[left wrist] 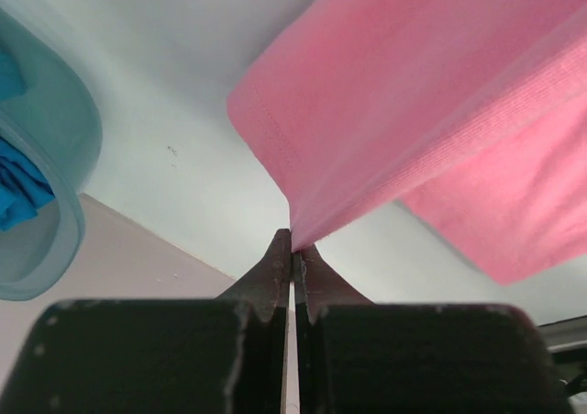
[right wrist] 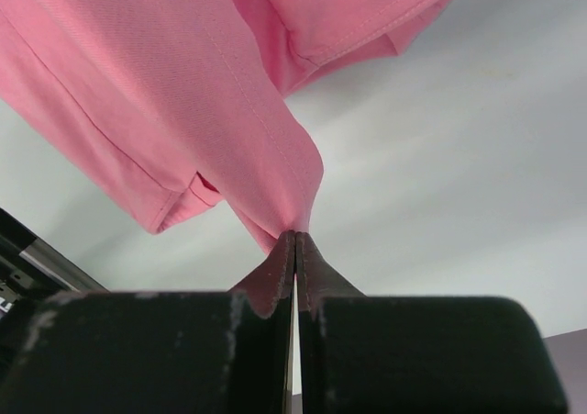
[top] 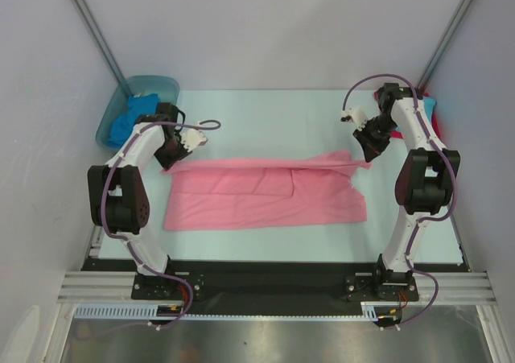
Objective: Fold and stack the t-shirts
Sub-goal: Fold the tshirt
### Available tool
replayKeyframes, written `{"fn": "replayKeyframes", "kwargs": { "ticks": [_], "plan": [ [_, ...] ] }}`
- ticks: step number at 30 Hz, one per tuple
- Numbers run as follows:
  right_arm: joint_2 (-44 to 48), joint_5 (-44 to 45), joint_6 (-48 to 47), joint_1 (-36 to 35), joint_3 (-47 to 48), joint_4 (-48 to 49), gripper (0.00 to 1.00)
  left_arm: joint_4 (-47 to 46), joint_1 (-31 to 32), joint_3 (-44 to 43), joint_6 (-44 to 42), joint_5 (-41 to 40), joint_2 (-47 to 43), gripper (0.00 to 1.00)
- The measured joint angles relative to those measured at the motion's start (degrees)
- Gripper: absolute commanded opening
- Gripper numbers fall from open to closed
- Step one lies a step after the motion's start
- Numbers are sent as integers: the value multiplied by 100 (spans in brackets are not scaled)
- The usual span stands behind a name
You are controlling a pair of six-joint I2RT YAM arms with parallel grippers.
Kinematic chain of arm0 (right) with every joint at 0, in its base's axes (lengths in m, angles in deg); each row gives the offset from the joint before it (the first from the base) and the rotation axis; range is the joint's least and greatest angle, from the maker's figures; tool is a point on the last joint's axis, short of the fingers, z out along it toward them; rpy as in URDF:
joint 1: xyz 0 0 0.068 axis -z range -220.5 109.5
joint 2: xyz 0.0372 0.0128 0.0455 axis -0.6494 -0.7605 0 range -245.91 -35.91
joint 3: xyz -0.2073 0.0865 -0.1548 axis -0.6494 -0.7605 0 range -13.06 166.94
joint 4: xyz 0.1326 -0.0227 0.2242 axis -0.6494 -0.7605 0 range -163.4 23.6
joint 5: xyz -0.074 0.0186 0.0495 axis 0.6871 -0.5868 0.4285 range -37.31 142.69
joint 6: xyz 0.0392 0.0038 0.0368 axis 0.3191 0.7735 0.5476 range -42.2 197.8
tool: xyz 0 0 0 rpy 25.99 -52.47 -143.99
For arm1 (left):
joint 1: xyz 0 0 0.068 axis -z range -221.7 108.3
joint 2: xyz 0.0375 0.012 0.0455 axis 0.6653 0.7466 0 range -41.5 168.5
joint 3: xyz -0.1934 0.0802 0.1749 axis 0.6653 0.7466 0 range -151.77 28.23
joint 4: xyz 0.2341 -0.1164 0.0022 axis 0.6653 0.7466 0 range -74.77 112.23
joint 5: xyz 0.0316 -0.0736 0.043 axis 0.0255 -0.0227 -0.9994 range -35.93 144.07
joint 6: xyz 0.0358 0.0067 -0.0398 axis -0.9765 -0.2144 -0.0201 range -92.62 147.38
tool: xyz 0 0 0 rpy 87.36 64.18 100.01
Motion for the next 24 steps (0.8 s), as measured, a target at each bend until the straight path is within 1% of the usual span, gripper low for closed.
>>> {"fn": "replayKeyframes", "kwargs": {
  "ticks": [6, 14, 24],
  "plan": [
    [-4, 160, -166, -7, -48, 7, 0, 236, -2, -66, -74, 94, 0, 0],
    [-4, 350, -317, -72, -522, -7, 0, 492, -2, -68, -133, 177, 24, 0],
    [-4, 487, -337, -238, -734, -2, 0, 693, -22, -68, -245, 197, 188, 0]
  ]
}}
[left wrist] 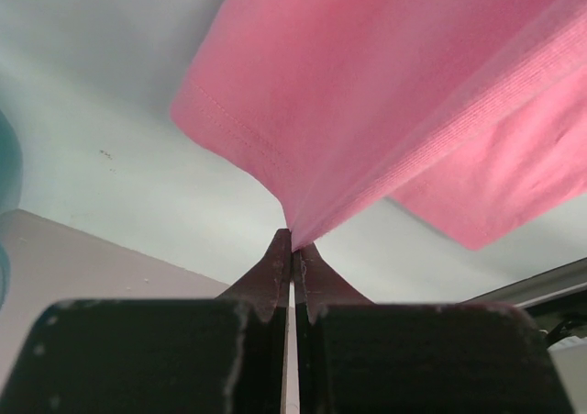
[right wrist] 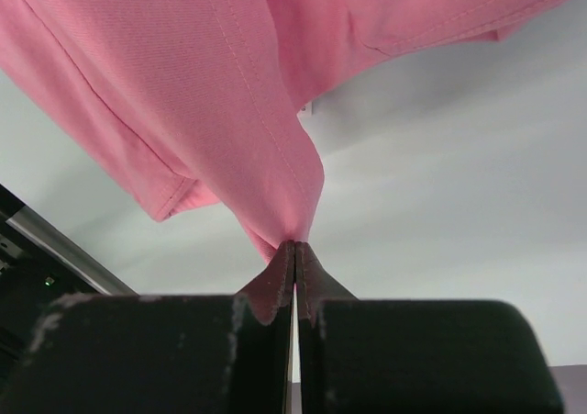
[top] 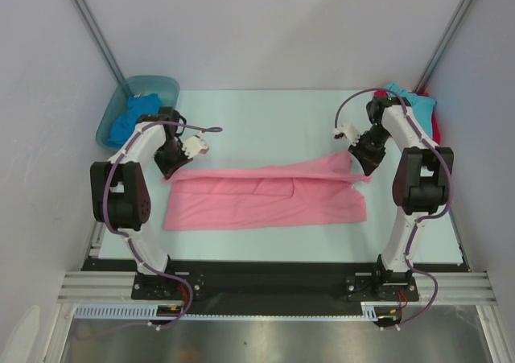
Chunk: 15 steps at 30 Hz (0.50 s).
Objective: Fold and stack the t-shirts
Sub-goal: Fold the tshirt
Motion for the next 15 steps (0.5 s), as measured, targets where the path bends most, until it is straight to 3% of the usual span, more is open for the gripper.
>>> {"fn": "replayKeyframes", "kwargs": {
  "ticks": [15],
  "plan": [
    [7, 321, -129, -184, -243, -2, 0, 315, -15, 0, -260, 138, 39, 0]
  ]
}}
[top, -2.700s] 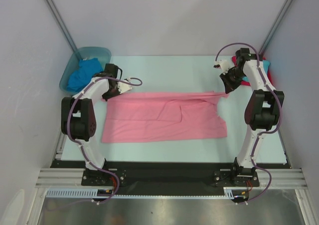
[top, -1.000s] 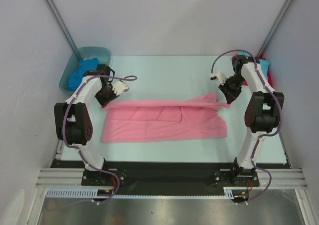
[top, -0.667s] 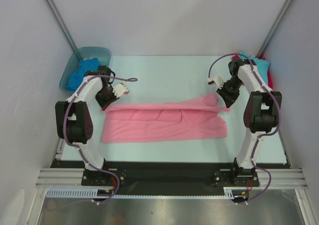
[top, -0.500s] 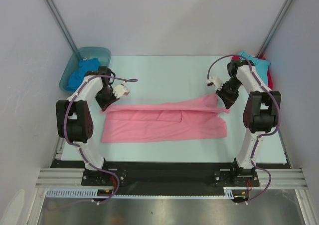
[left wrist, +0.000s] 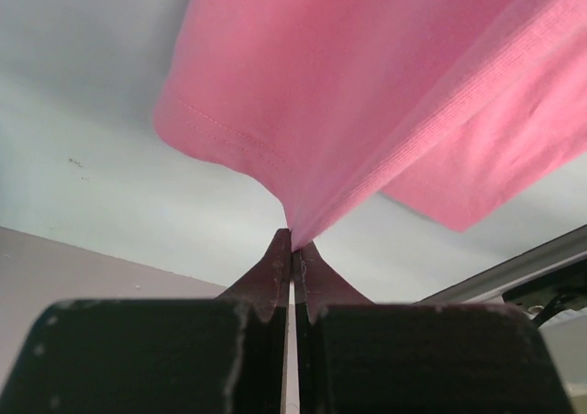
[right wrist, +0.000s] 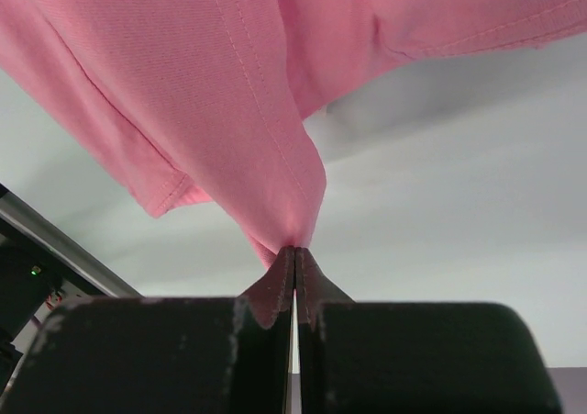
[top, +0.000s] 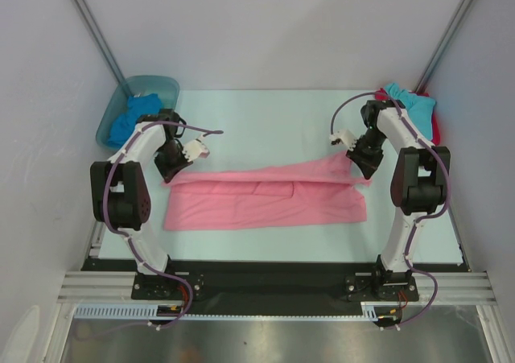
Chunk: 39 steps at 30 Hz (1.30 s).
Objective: Fold and stack the t-shirts
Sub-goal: Fold the tshirt
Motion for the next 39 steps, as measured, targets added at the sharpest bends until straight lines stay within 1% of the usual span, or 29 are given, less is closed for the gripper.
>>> {"fn": "replayKeyframes", "kwargs": {
  "ticks": [6, 7, 8, 9, 10, 11, 12, 13, 14, 15, 18, 25, 28, 31, 35, 39],
  "plan": [
    [15, 42, 0, 0, 0, 9, 0, 101, 0, 0, -55, 42, 0, 1],
    [15, 46, 0, 0, 0, 11, 0, 114, 0, 0, -83, 42, 2, 2],
    [15, 50, 0, 0, 0, 11, 2, 125, 0, 0, -101, 42, 4, 7],
    [15, 57, 0, 0, 0, 11, 10, 131, 0, 0, -129, 42, 7, 14],
    [17, 70, 2, 0, 0, 9, 36, 133, 0, 0, -160, 24, 11, 32],
    [15, 109, 7, 0, 0, 7, 47, 138, 0, 0, -195, -26, 11, 43],
    [17, 192, -44, 0, -2, 4, 55, 151, -7, 0, -238, -85, 13, 52],
    [17, 258, -72, 4, -2, 2, 65, 164, -20, 0, -286, -133, 17, 75],
    [22, 310, -111, 11, -4, 2, 74, 177, -35, 0, -354, -199, 26, 80],
    [26, 361, -120, 15, -4, 2, 79, 190, -44, 0, -334, -229, 35, 82],
    [55, 466, -195, 33, -4, 2, 80, 227, -72, 0, -389, -389, 72, 79],
    [59, 498, -210, 94, 168, 0, 80, 260, -98, -109, -442, -640, 160, 80],
    [59, 485, -170, 120, 297, 2, 79, 151, -107, -164, -420, -667, 197, 76],
    [59, 483, -79, 140, 424, 0, 79, 107, -109, -247, -387, -612, 203, 76],
    [44, 479, 57, 140, 658, -7, 79, 216, -59, -483, -328, -334, 229, 77],
    [11, 450, 199, 127, 850, 0, 77, 308, 120, -498, -343, -50, 223, 74]
  ]
}}
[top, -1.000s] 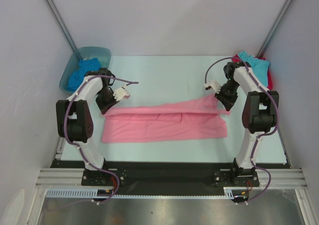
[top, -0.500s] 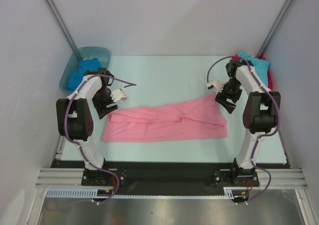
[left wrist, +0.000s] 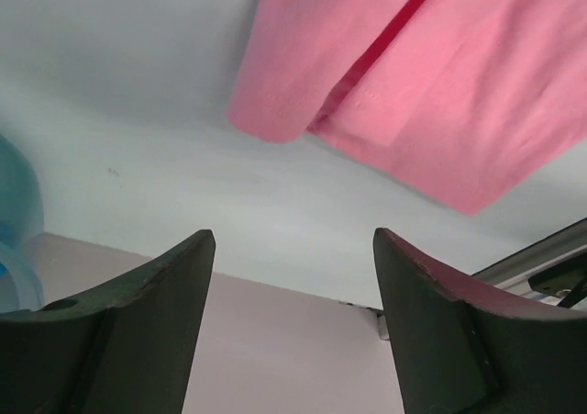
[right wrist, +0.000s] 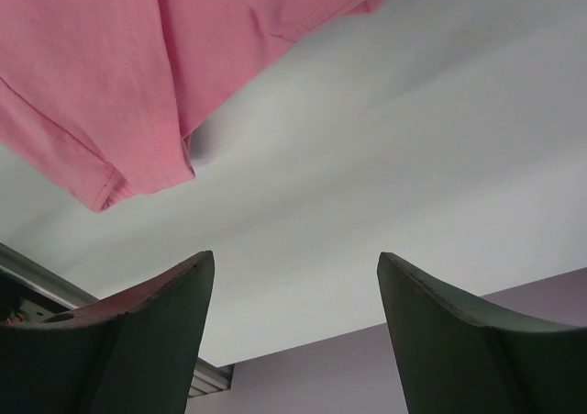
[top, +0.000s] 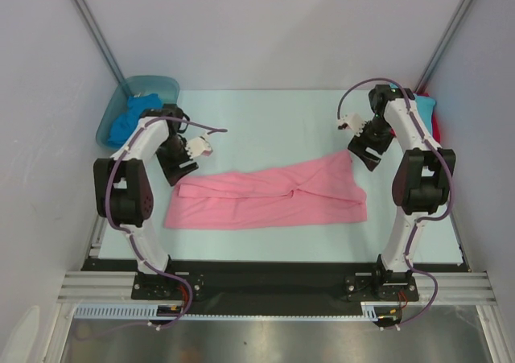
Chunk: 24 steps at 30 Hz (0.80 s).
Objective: Fold and stack the t-shirts
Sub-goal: Fold the tshirt
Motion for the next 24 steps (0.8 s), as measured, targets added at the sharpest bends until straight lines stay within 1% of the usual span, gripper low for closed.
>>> {"fn": "replayKeyframes", "kwargs": {
  "ticks": [3, 8, 9, 14, 24],
  "plan": [
    [-83, -11, 122, -44, 92, 52, 77, 0, 232, 107, -11, 107, 0, 71],
    [-216, -7, 295, -201, 107, 157, 76, 15, 522, 181, -55, 306, 44, 70],
    [-234, -7, 330, -240, 107, 175, 76, 9, 546, 181, -76, 326, 74, 68],
    [-238, -4, 476, -402, 186, 219, 75, -59, 555, 192, -140, 337, 332, 64],
    [-238, 52, 647, -527, 264, 243, 73, -136, 555, 212, -251, 343, 619, 62]
  ]
}}
